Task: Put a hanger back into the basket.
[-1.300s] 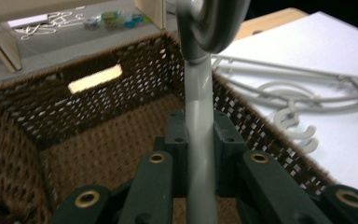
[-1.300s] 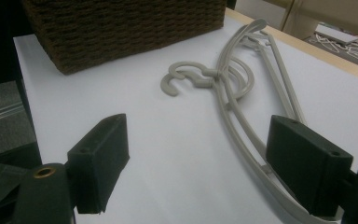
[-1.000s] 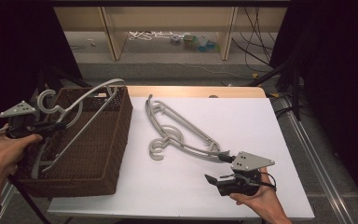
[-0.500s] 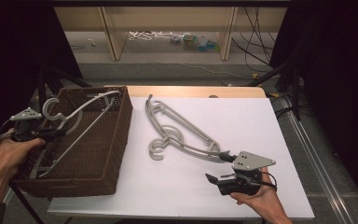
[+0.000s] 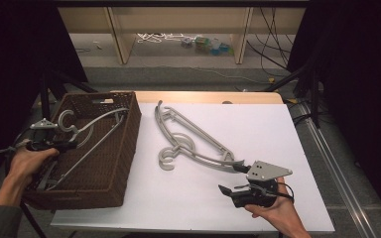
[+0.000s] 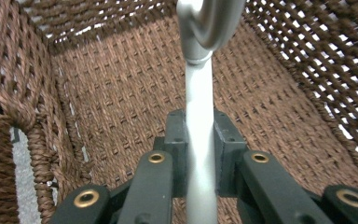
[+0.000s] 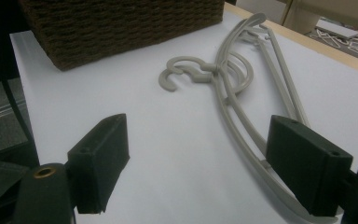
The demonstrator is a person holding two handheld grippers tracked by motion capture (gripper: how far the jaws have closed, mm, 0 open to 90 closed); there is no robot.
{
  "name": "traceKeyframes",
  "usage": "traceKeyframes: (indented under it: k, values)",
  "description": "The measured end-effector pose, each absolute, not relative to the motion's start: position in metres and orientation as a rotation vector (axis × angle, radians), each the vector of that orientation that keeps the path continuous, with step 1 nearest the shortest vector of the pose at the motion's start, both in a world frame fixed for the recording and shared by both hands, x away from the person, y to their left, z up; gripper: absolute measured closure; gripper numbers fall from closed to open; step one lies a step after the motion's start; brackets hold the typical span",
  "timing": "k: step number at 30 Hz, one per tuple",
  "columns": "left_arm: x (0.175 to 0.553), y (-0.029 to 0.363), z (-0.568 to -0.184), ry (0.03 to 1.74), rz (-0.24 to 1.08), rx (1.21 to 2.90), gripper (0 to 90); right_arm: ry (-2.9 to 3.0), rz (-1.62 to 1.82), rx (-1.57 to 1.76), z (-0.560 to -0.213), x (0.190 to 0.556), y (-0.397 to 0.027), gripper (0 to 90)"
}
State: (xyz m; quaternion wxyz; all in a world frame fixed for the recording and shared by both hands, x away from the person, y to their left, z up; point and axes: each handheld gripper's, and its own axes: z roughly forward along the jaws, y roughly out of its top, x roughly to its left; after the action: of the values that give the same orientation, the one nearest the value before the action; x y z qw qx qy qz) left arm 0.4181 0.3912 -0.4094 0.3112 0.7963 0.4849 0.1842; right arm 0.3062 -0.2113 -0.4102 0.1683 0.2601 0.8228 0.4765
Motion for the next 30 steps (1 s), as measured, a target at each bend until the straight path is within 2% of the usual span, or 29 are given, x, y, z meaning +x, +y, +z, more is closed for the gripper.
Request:
traceKeyframes:
  k: [6,12,13,20,22,25,27,28,30]
  values:
    - [0.419,0.395,-0.417,1.327,0.480,2.075,77.4,2.341,1.356,0.741,-0.410,0.306,-0.211,22.3]
    - [0.421,0.396,-0.421,1.369,0.546,2.023,70.8,2.344,1.359,0.735,-0.411,0.306,-0.211,22.1]
    - [0.424,0.400,-0.423,1.325,0.615,2.049,69.2,2.347,1.359,0.738,-0.411,0.306,-0.210,22.0]
    - [0.422,0.406,-0.423,1.422,0.604,2.039,63.7,2.353,1.351,0.736,-0.412,0.307,-0.210,21.7]
    - [0.421,0.408,-0.424,1.482,0.602,1.994,60.2,2.358,1.351,0.739,-0.412,0.307,-0.210,21.8]
    - [0.420,0.410,-0.420,1.531,0.633,1.939,48.5,2.353,1.352,0.737,-0.412,0.307,-0.211,21.7]
    - [0.421,0.413,-0.417,1.488,0.655,1.955,45.0,2.350,1.353,0.739,-0.412,0.307,-0.211,21.8]
    - [0.415,0.407,-0.411,1.525,0.667,1.866,43.0,2.350,1.354,0.740,-0.412,0.307,-0.211,21.7]
    - [0.409,0.401,-0.401,1.556,0.681,1.807,38.6,2.334,1.363,0.740,-0.412,0.308,-0.211,21.7]
